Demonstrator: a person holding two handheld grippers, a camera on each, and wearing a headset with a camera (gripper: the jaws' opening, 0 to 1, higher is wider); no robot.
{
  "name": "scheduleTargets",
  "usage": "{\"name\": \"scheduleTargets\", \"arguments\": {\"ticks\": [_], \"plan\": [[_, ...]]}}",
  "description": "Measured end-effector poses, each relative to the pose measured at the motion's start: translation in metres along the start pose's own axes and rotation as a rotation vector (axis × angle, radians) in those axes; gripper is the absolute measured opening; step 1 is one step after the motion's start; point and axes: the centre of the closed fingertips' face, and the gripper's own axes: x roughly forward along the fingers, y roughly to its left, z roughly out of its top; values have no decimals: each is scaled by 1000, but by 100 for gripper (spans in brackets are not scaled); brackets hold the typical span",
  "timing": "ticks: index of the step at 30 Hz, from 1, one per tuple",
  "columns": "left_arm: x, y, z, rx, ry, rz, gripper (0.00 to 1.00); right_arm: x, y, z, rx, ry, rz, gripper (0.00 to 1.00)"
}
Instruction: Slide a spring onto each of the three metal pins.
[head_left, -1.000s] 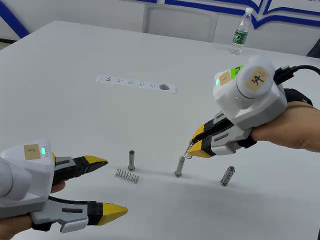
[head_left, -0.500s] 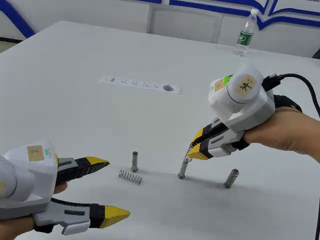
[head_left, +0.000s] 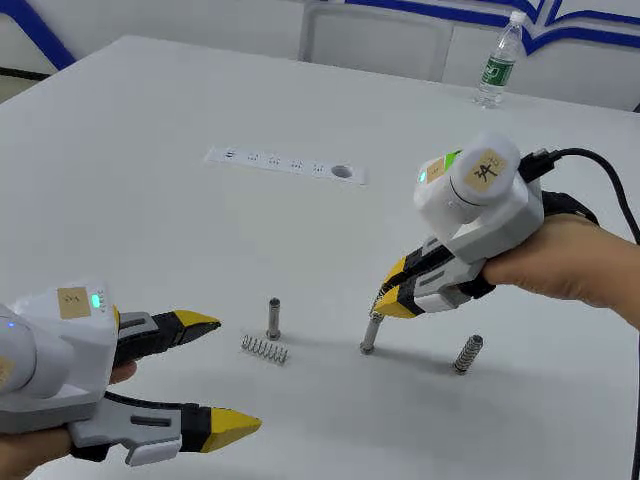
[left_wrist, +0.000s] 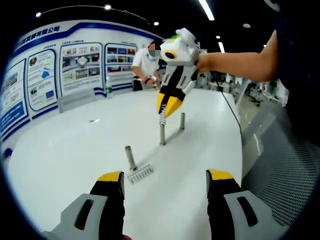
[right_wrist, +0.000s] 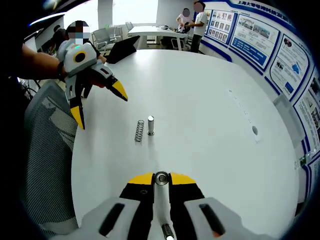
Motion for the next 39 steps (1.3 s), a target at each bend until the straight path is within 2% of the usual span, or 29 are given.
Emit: {"name": "scheduleTargets", "arguments": {"ticks": [13, 28, 39], "plan": [[1, 0, -2, -3, 1, -2, 67, 15, -5, -12, 30, 17, 8, 12], [2, -1, -4, -7, 5, -4, 67, 37, -2, -25, 59, 39, 10, 12], [1, 0, -4, -8, 9, -2, 67, 46, 0, -30, 72, 39, 7, 12]]}}
